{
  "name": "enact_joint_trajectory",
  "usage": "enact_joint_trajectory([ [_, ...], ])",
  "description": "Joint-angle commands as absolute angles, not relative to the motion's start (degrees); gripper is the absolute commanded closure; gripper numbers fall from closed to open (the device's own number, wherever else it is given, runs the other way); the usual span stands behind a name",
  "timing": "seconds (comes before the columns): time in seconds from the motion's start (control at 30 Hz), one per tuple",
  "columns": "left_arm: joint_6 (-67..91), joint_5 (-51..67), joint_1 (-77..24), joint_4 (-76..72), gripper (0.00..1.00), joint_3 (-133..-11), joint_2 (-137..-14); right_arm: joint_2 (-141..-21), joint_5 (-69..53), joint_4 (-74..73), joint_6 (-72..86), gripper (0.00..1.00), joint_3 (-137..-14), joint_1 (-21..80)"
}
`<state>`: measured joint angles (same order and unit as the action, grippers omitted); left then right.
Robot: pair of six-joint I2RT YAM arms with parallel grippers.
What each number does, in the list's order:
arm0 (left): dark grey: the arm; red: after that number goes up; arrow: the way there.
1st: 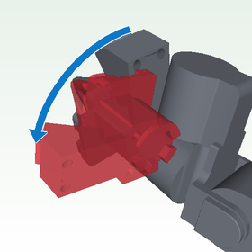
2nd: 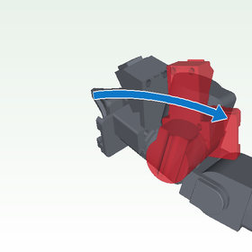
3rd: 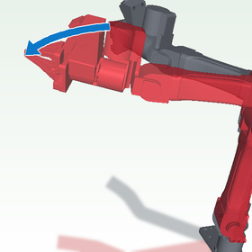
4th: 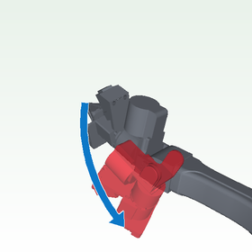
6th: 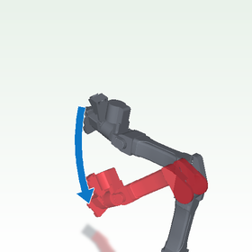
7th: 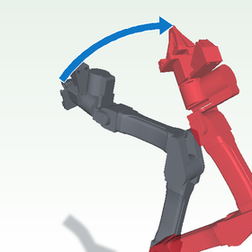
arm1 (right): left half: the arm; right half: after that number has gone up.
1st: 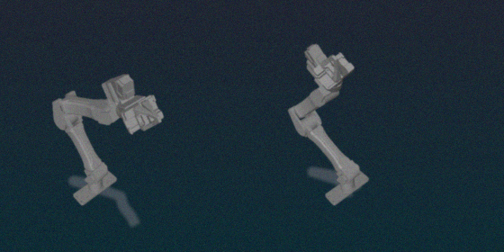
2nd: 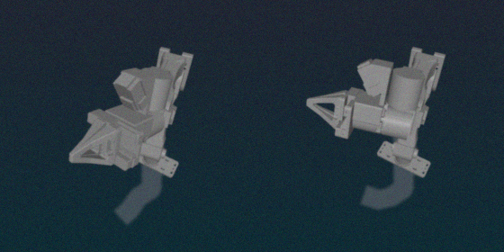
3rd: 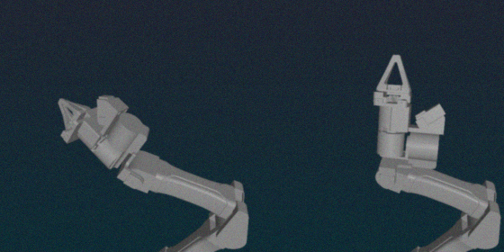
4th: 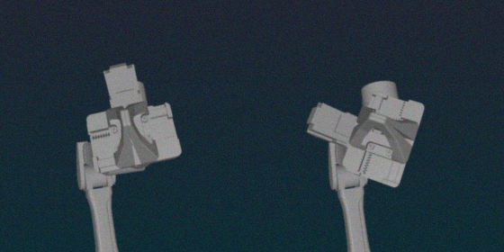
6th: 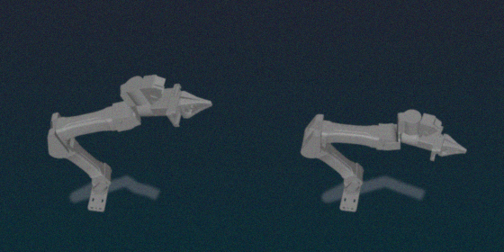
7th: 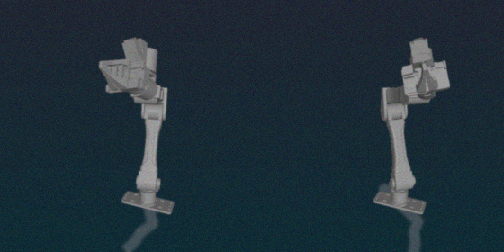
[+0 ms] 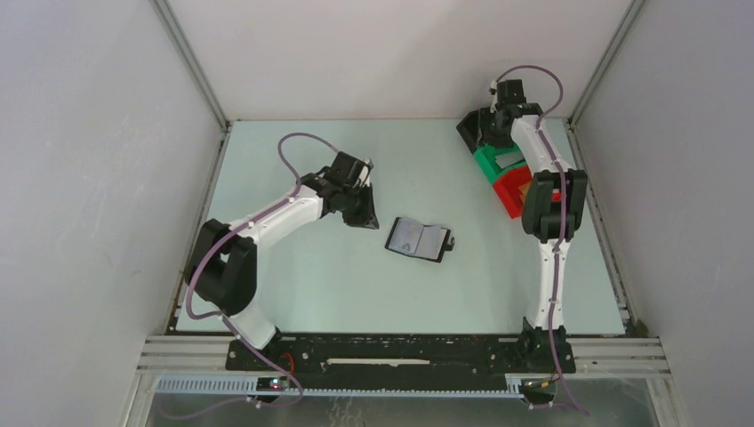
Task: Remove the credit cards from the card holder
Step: Move the storage box to the center of the board.
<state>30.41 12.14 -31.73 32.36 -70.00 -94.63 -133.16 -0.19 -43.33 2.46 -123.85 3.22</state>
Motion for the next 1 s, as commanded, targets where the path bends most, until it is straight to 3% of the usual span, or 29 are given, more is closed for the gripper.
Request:
enact_joint_trajectory([
  [0.0, 29.3, 12.4, -31.6, 32.1, 0.85, -72.5, -95.0, -136.4, -3.7, -42.7, -1.5, 0.4, -128.4, 3.3],
  [0.4, 29.3, 12.2, -31.6, 32.2, 0.85, -72.3, -95.4, -139.3, -9.3, -43.1, -5.1, 0.42, -128.5, 4.7],
  [0.97, 29.7, 13.1, -31.6, 31.7, 0.85, -70.8, -94.7, -128.5, -16.7, -44.8, -17.3, 0.5, -109.1, 9.9],
])
